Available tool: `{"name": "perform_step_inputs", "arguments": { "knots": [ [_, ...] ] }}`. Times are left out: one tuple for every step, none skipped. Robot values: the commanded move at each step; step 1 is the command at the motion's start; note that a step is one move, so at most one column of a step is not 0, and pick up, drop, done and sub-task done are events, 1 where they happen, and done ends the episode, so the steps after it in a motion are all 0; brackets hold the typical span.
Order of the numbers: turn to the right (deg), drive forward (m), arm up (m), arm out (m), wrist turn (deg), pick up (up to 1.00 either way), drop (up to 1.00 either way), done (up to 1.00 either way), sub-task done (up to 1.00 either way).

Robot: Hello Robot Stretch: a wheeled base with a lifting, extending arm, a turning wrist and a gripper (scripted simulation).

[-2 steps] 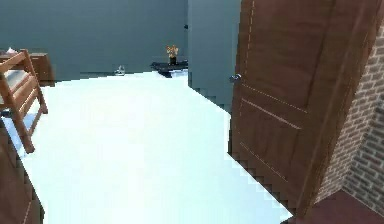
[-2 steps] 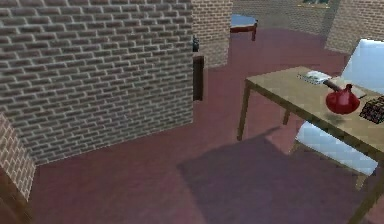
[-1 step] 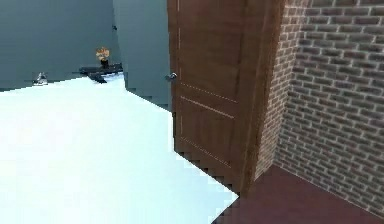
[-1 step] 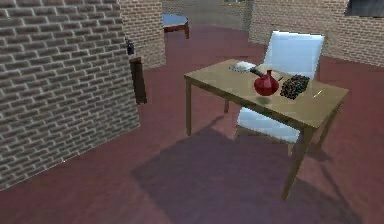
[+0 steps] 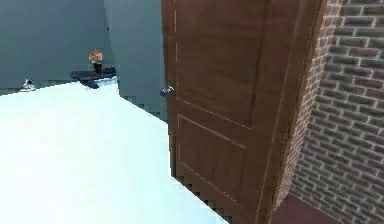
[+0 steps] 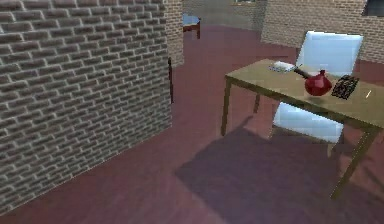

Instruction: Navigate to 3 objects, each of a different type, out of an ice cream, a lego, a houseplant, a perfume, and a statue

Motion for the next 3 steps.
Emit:
{"name": "perform_step_inputs", "arguments": {
  "knots": [
    [-30.0,0.0,0.0,0.0,0.0,0.0,0.0,0.0,0.0],
    [0.0,1.0,0.0,0.0,0.0,0.0,0.0,0.0,0.0],
    [-3.0,0.0,0.0,0.0,0.0,0.0,0.0,0.0,0.0]
  ]
}}
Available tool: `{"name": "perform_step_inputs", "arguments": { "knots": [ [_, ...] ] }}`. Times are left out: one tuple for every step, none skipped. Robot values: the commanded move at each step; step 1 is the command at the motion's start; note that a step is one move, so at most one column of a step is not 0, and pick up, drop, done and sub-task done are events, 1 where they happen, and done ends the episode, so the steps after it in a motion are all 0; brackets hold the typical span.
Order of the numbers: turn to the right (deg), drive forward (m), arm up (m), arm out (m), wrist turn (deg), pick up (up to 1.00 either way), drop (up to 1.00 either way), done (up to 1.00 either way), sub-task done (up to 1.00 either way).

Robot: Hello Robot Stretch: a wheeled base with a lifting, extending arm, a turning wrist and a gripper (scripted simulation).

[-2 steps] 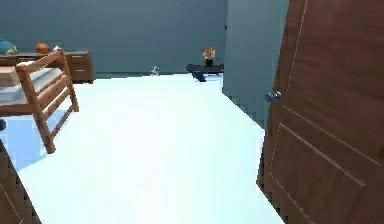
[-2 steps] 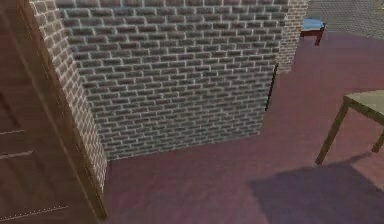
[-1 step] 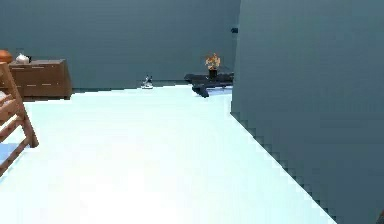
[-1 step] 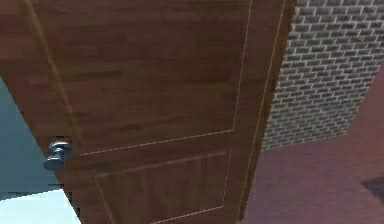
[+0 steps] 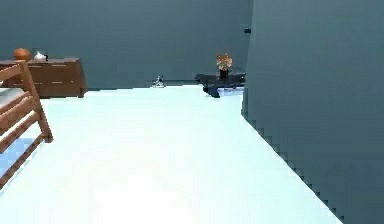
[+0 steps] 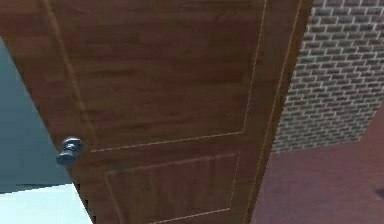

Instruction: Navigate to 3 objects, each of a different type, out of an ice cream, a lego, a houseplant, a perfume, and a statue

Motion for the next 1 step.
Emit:
{"name": "perform_step_inputs", "arguments": {
  "knots": [
    [0.0,1.0,0.0,0.0,0.0,0.0,0.0,0.0,0.0]
  ]
}}
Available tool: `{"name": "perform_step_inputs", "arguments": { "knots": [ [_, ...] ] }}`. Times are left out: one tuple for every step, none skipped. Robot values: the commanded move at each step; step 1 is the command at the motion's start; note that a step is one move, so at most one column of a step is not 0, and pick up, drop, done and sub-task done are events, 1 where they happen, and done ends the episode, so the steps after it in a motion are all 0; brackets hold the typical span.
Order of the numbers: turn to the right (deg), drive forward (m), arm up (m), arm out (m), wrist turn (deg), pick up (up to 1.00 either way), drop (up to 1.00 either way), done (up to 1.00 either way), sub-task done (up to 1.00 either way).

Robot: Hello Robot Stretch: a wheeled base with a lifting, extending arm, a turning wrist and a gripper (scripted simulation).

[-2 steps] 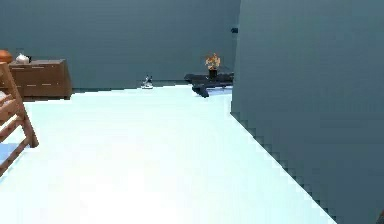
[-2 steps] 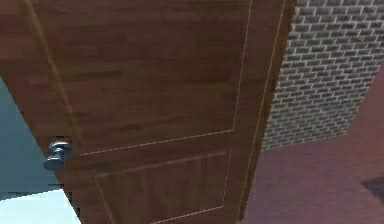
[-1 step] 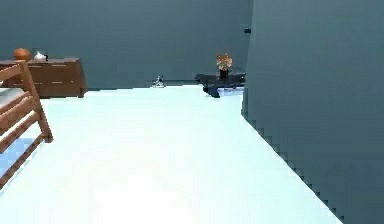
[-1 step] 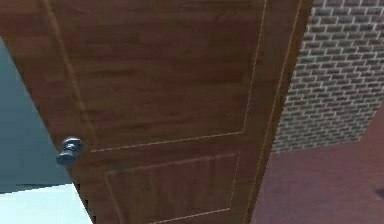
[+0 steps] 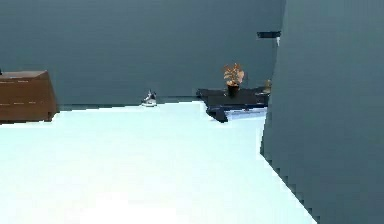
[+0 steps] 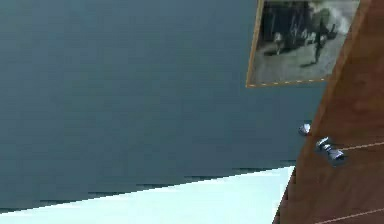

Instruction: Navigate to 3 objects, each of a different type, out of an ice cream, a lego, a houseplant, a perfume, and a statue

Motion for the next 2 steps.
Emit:
{"name": "perform_step_inputs", "arguments": {
  "knots": [
    [0.0,1.0,0.0,0.0,0.0,0.0,0.0,0.0,0.0],
    [0.0,1.0,0.0,0.0,0.0,0.0,0.0,0.0,0.0]
  ]
}}
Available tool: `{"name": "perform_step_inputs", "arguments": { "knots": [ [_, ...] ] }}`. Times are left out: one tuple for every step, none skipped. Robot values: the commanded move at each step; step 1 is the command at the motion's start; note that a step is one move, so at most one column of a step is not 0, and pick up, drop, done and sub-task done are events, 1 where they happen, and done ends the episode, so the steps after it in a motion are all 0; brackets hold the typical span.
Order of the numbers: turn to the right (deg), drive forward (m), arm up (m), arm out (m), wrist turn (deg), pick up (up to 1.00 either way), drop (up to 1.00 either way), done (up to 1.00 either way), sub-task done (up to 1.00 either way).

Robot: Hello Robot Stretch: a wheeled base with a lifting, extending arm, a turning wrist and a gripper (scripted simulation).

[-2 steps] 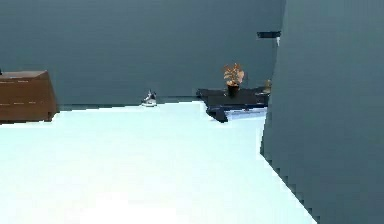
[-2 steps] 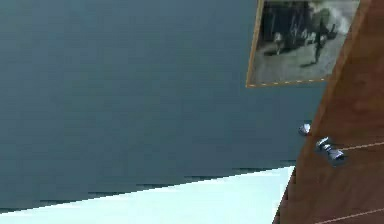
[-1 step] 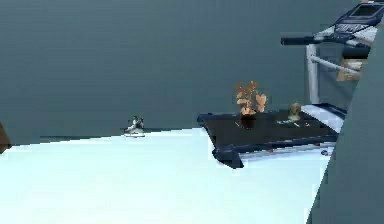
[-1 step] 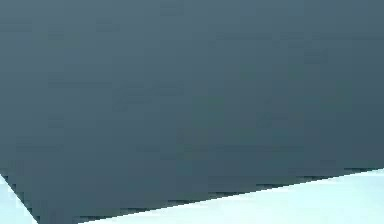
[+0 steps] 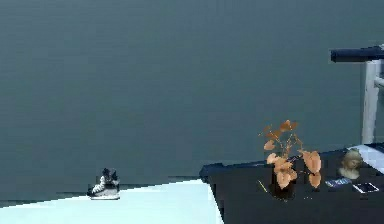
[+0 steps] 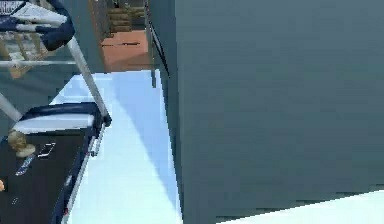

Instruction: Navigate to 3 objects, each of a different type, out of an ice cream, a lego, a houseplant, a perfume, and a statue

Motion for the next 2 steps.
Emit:
{"name": "perform_step_inputs", "arguments": {
  "knots": [
    [0.0,0.25,0.0,0.0,0.0,0.0,0.0,0.0,0.0],
    [36.0,0.0,0.0,0.0,0.0,0.0,0.0,0.0,0.0]
  ]
}}
